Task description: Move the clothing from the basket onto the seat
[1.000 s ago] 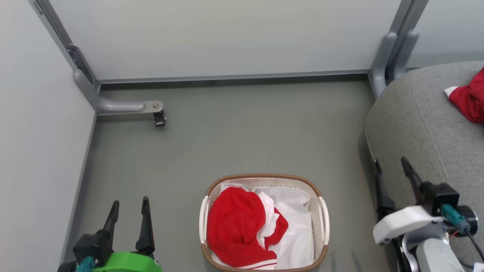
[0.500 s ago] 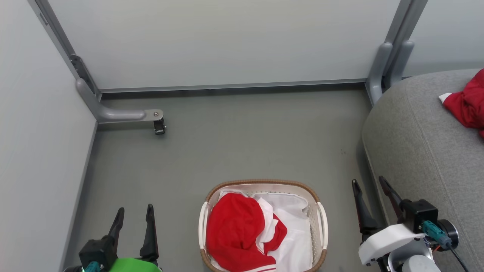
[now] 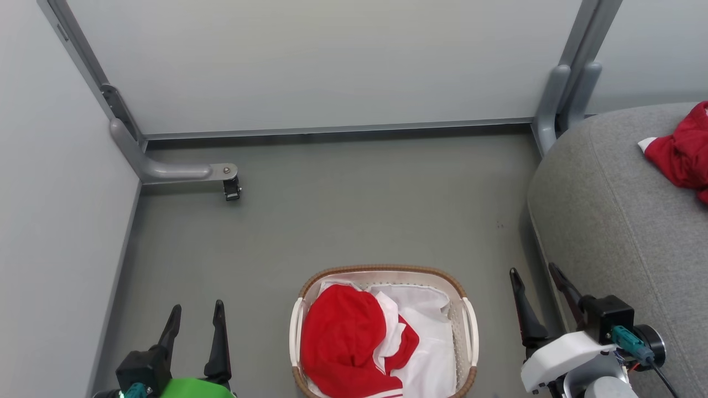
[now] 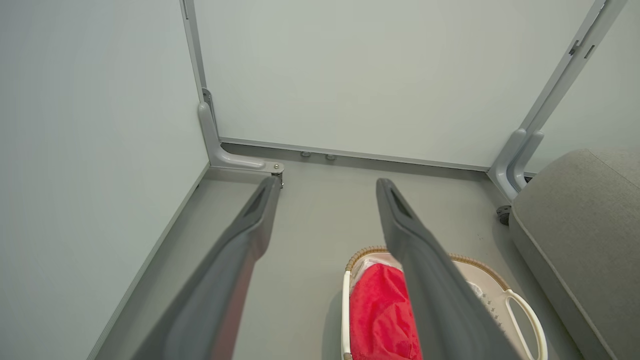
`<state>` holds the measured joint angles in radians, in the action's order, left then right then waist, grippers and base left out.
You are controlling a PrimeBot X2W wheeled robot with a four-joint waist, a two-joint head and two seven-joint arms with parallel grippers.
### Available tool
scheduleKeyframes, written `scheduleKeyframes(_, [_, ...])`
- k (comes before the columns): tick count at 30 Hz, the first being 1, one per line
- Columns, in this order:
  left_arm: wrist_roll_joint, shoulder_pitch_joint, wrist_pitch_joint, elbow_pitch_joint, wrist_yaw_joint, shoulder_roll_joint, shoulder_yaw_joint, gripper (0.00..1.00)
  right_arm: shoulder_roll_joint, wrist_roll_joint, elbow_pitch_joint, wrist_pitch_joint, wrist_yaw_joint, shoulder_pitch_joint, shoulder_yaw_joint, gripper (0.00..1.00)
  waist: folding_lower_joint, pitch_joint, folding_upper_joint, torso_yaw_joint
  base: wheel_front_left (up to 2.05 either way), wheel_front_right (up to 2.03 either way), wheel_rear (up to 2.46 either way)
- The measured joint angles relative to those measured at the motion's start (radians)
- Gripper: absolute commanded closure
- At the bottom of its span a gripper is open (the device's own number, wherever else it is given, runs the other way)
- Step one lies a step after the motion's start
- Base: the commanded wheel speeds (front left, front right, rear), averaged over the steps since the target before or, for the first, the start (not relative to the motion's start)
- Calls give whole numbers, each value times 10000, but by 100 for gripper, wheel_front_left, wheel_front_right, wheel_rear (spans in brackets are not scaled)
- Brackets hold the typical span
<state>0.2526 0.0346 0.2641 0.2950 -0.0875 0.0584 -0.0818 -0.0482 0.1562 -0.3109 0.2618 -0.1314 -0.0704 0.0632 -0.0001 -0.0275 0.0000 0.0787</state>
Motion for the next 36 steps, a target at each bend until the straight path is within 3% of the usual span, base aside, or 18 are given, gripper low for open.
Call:
scheduleKeyframes(13, [-232, -155, 0, 17, -107, -46, 12, 0, 2, -90, 138, 0, 0, -50, -261, 0, 0, -256, 0, -46, 0, 0, 0])
scheduleKeyframes(22, [-771, -1971, 0, 326, -276, -33, -696, 0, 0, -535, 779, 0, 0, -1090, -698, 0, 1, -1212, 0, -136, 0, 0, 0])
scheduleKeyframes(29, [-1239, -4202, -257, 1733, -370, 13, -1937, 0, 2, -802, 1294, 12, 0, -2162, -800, 0, 1, -2555, 0, -298, 0, 0, 0])
scheduleKeyframes(36, [-1499, -6520, -441, 4320, -405, 54, -3150, 0, -4, -951, 1883, 15, 0, -2921, -786, 0, 2, -4405, 0, -601, 0, 0, 0])
